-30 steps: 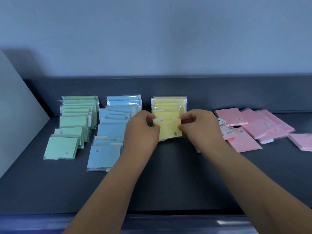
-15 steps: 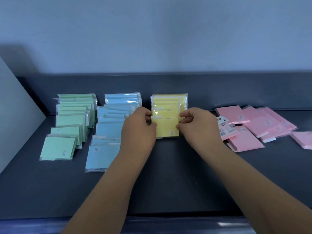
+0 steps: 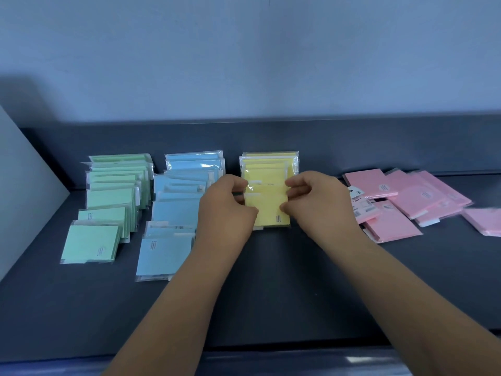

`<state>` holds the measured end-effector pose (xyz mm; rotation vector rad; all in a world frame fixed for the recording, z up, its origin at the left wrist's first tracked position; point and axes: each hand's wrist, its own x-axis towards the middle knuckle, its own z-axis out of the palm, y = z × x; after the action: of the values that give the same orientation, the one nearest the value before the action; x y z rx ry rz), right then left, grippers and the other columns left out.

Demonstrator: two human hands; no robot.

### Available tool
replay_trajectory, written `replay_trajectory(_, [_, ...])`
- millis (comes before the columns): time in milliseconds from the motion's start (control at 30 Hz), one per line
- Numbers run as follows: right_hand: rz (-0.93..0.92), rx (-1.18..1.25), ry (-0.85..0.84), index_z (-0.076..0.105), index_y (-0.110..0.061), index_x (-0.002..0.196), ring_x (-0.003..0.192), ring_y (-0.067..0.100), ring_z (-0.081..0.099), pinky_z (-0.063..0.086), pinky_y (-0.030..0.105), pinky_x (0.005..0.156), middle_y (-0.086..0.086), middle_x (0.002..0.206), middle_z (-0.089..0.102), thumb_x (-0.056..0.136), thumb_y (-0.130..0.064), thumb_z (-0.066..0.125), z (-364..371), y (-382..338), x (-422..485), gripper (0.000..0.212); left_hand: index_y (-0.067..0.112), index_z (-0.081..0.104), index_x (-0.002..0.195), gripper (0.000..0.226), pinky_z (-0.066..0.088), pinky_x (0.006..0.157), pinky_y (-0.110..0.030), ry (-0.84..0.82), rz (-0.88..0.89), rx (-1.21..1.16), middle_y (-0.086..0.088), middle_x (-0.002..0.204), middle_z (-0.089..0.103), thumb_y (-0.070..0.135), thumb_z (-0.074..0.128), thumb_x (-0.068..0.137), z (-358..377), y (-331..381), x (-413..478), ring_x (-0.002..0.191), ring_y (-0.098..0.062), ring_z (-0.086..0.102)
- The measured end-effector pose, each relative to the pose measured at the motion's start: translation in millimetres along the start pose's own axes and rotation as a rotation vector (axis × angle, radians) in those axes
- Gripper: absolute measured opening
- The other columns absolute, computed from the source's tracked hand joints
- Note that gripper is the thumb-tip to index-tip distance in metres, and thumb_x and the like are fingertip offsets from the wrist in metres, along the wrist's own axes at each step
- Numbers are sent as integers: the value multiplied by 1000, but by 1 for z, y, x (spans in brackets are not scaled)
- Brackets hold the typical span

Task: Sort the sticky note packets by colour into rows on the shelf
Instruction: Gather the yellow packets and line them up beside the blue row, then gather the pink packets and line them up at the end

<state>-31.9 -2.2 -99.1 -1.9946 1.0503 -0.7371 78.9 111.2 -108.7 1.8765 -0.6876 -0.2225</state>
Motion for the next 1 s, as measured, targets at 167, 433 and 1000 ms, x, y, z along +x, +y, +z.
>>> replay_trajectory(167, [-53,-55,-31,74,-22,106,79,6,67,58,21,78,-9,89,70,68,6,80,3,1,2,48,24,60,100,52,51,65,-7,2,1,-5,16,92,65,-19,60,71,2,-2,2,87,5,63])
replay_trajectory(433, [-178,-132,32,75,-21,106,83,11,65,55,26,85,-4,95,67,71,6,77,8,2,3,44,21,64,111,51,54,82,-29,36,89,112,4,109,64,-11,60,71,8,-7,8,98,-12,62])
replay_trajectory(1000, [-189,-261,60,66,-21,125,101,13,60,44,26,84,-4,112,65,87,-31,73,-5,-3,-2,40,19,61,124,41,44,97,-32,93,231,264,3,123,57,19,71,84,3,-2,1,115,-19,53])
